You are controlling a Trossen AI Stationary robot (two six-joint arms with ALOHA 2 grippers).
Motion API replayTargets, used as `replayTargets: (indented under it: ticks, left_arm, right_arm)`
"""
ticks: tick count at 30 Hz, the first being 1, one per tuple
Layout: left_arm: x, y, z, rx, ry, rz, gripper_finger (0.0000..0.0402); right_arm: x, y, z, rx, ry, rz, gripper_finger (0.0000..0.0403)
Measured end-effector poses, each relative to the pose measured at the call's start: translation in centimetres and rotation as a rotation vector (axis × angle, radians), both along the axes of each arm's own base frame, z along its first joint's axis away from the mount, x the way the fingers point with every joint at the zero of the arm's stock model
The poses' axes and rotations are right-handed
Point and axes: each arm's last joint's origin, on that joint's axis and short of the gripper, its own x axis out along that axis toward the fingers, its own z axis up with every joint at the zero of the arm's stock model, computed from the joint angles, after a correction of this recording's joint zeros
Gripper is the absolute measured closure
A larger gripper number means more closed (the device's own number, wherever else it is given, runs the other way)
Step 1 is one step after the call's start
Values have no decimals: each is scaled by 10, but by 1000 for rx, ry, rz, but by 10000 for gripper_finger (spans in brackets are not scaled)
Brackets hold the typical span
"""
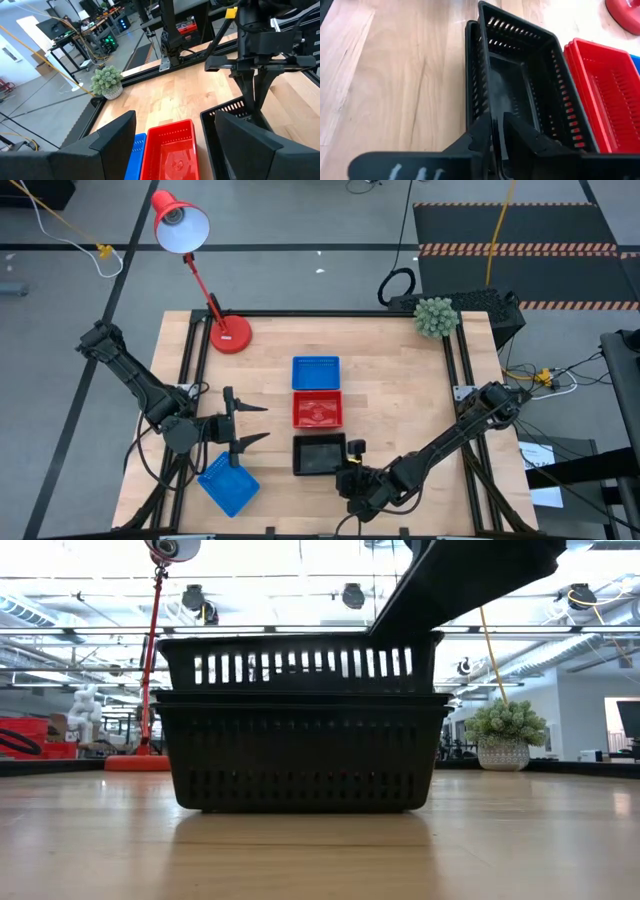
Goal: Stack baskets by color
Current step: Stack the top black bin on the bottom stacked black bins, then stack the bottom blue bin on the top stacked blue bins
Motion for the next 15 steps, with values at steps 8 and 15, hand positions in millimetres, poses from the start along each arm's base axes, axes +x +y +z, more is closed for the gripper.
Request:
replayTargets:
  ticks: [8, 15]
  left_arm:
    - [0, 0, 0, -2, 0, 0, 128]
    - [0, 0, 0, -12, -2, 2, 128]
  right_arm:
    - [2, 1, 1, 27, -25, -11, 307]
    - [7, 6, 7, 68, -68, 66, 279]
